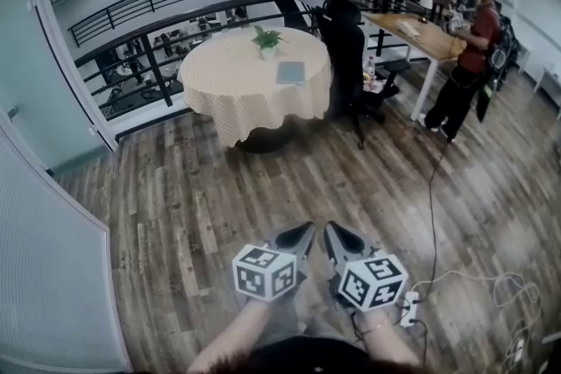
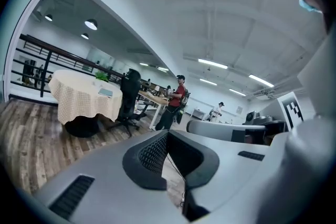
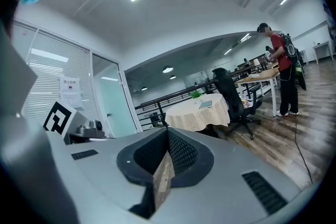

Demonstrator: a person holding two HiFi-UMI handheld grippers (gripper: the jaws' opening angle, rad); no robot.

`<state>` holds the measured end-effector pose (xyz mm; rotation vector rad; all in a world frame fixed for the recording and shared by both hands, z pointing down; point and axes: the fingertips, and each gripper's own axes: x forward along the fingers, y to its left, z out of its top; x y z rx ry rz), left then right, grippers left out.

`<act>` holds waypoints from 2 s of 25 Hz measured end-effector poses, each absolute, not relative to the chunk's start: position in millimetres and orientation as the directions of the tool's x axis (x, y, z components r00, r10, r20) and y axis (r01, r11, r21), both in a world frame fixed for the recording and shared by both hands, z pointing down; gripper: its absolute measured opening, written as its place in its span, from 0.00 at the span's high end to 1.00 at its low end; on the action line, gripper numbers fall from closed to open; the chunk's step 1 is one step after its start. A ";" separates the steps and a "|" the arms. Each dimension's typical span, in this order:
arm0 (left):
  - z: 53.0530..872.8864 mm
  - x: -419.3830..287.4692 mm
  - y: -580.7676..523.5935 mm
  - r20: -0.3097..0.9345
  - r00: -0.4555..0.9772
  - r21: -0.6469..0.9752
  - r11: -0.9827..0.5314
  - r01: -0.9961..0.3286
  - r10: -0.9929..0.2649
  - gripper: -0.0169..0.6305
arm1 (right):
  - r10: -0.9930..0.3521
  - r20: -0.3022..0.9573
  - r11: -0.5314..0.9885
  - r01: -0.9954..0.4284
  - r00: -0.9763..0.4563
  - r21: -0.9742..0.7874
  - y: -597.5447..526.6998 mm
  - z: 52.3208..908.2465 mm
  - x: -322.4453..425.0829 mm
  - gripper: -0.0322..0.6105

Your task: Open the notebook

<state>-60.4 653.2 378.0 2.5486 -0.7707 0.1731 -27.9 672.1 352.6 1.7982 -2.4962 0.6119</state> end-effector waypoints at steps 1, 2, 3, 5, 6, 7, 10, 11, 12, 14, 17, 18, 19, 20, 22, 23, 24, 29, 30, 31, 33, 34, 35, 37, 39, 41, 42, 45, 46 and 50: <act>377.5 -58.2 651.2 0.250 0.837 0.398 -0.736 -0.547 -0.487 0.96 | -0.912 0.223 0.269 -0.913 -0.344 -0.308 668.9 352.6 -26.6 0.93; 377.6 -56.4 648.9 0.249 0.840 0.403 -0.738 -0.542 -0.482 0.96 | -0.913 0.218 0.270 -0.910 -0.346 -0.314 665.8 353.5 -25.6 0.93; 378.6 -54.8 646.3 0.248 0.843 0.410 -0.737 -0.537 -0.477 0.96 | -0.913 0.214 0.269 -0.907 -0.347 -0.323 663.1 355.3 -24.7 0.93; 382.5 -51.6 638.8 0.242 0.851 0.437 -0.731 -0.524 -0.466 0.96 | -0.911 0.214 0.267 -0.901 -0.352 -0.342 657.4 360.7 -22.7 0.93; 384.4 -49.4 632.5 0.238 0.856 0.452 -0.728 -0.517 -0.460 0.96 | -0.908 0.217 0.270 -0.897 -0.358 -0.350 652.5 364.3 -21.3 0.93; 386.4 -46.8 624.6 0.237 0.859 0.459 -0.727 -0.511 -0.454 0.96 | -0.904 0.222 0.274 -0.894 -0.365 -0.356 645.8 368.0 -19.6 0.93; 394.7 -37.8 597.6 0.249 0.865 0.451 -0.738 -0.502 -0.436 0.96 | -0.900 0.237 0.267 -0.894 -0.365 -0.361 619.4 377.3 -11.0 0.93; 396.3 -35.2 587.4 0.248 0.868 0.453 -0.740 -0.497 -0.430 0.96 | -0.904 0.238 0.258 -0.897 -0.356 -0.360 608.2 377.8 -7.1 0.93; 396.0 -33.2 575.7 0.243 0.872 0.457 -0.742 -0.490 -0.426 0.96 | -0.908 0.234 0.251 -0.900 -0.346 -0.357 595.3 376.5 -3.8 0.93; 393.1 -30.9 550.5 0.236 0.876 0.457 -0.748 -0.482 -0.420 0.96 | -0.915 0.226 0.241 -0.904 -0.333 -0.353 567.5 372.9 0.4 0.93; 384.9 -28.5 510.0 0.236 0.880 0.440 -0.762 -0.475 -0.413 0.96 | -0.920 0.228 0.227 -0.908 -0.319 -0.351 524.2 366.7 5.0 0.93; 381.4 -28.0 494.7 0.236 0.881 0.433 -0.767 -0.474 -0.411 0.96 | -0.922 0.228 0.224 -0.910 -0.315 -0.350 508.9 364.0 6.1 0.93; 378.7 -27.7 479.2 0.238 0.881 0.427 -0.771 -0.473 -0.408 0.96 | -0.923 0.227 0.220 -0.911 -0.310 -0.350 493.9 361.8 6.8 0.93; 377.2 -27.6 463.8 0.241 0.882 0.421 -0.775 -0.471 -0.405 0.96 | -0.925 0.226 0.214 -0.912 -0.304 -0.350 479.3 360.3 7.2 0.93; 374.7 -26.7 434.7 0.244 0.884 0.412 -0.783 -0.466 -0.398 0.96 | -0.929 0.226 0.203 -0.913 -0.295 -0.355 451.4 359.0 7.5 0.93; 373.4 -26.0 421.4 0.244 0.886 0.406 -0.789 -0.462 -0.393 0.96 | -0.930 0.225 0.200 -0.913 -0.291 -0.355 437.8 359.0 7.5 0.93; 372.4 -25.4 409.0 0.244 0.889 0.399 -0.795 -0.457 -0.389 0.96 | -0.931 0.223 0.197 -0.914 -0.288 -0.354 424.6 359.3 7.1 0.93; 374.0 -25.1 350.0 0.252 0.895 0.358 -0.824 -0.439 -0.367 0.96 | -0.941 0.212 0.178 -0.917 -0.265 -0.357 365.1 362.2 4.0 0.93; 375.1 -26.1 340.4 0.255 0.895 0.355 -0.826 -0.438 -0.365 0.96 | -0.942 0.214 0.172 -0.918 -0.260 -0.357 356.3 363.8 3.1 0.93; 376.4 -27.2 332.0 0.258 0.895 0.352 -0.827 -0.438 -0.364 0.96 | -0.942 0.219 0.166 -0.919 -0.255 -0.357 348.8 365.3 2.4 0.93; 379.6 -28.6 318.0 0.265 0.894 0.354 -0.826 -0.439 -0.361 0.96 | -0.941 0.231 0.156 -0.921 -0.249 -0.356 336.3 367.7 2.1 0.93; 381.6 -28.7 312.2 0.268 0.894 0.359 -0.824 -0.438 -0.359 0.96 | -0.940 0.237 0.153 -0.922 -0.247 -0.355 331.1 369.0 2.7 0.93; 383.9 -28.3 307.3 0.270 0.894 0.364 -0.822 -0.438 -0.357 0.96 | -0.938 0.243 0.151 -0.923 -0.246 -0.353 326.6 370.9 3.7 0.93; 389.0 -26.4 298.6 0.274 0.894 0.373 -0.818 -0.437 -0.353 0.96 | -0.936 0.256 0.144 -0.926 -0.242 -0.348 318.5 375.8 7.3 0.93; 392.8 -22.6 288.2 0.277 0.895 0.378 -0.816 -0.436 -0.350 0.96 | -0.936 0.262 0.135 -0.928 -0.234 -0.347 308.4 378.2 11.8 0.93; 395.0 -17.9 277.0 0.282 0.895 0.376 -0.819 -0.434 -0.345 0.96 | -0.938 0.258 0.132 -0.927 -0.231 -0.352 295.4 378.7 16.0 0.93; 396.1 -15.2 271.3 0.285 0.895 0.373 -0.820 -0.434 -0.344 0.96 | -0.938 0.257 0.132 -0.926 -0.232 -0.355 288.5 379.3 18.2 0.93; 398.8 -5.2 249.6 0.291 0.890 0.362 -0.821 -0.441 -0.350 0.96 | -0.935 0.257 0.140 -0.921 -0.244 -0.363 265.2 384.0 27.7 0.93; 399.8 -1.6 240.2 0.292 0.888 0.360 -0.819 -0.446 -0.355 0.96 | -0.934 0.258 0.143 -0.920 -0.247 -0.364 256.6 384.9 31.6 0.93; 402.7 14.9 201.1 0.297 0.881 0.352 -0.816 -0.459 -0.367 0.96 | -0.934 0.257 0.142 -0.918 -0.248 -0.370 218.2 387.3 51.1 0.93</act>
